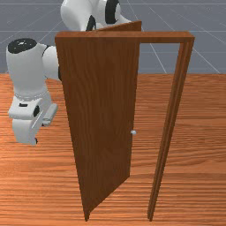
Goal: Close the door
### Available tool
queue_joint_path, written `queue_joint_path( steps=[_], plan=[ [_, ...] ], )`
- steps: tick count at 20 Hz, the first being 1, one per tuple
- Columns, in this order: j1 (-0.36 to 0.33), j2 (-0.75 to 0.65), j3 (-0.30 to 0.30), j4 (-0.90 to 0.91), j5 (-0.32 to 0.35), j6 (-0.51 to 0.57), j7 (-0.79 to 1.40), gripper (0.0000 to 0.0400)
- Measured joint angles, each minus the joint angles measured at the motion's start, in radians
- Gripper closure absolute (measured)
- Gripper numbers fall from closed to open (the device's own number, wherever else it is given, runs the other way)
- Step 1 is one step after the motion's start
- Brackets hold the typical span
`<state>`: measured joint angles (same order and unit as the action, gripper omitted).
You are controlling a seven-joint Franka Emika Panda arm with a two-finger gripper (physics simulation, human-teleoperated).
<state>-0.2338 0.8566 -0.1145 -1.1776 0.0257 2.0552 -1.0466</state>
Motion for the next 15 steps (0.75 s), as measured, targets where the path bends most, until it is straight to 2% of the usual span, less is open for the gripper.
queue_joint_path(
  steps=[3, 10, 11, 12, 13, 15],
  plan=[
    [-0.011, 0.198, 0.004, 0.363, 0.001, -0.181, 0.013, 0.0000],
    [-0.011, 0.199, 0.004, 0.362, 0.001, -0.181, 0.013, 0.0000],
    [-0.025, 0.119, 0.077, 0.206, -0.055, -0.087, -0.374, 0.0000],
    [0.013, 0.059, 0.102, 0.096, -0.079, -0.034, -0.415, 0.0000],
    [0.077, 0.017, 0.115, 0.023, -0.096, -0.003, -0.364, 0.0000],
    [0.194, -0.005, 0.131, -0.013, -0.122, 0.005, -0.267, 0.0000]
  ],
)
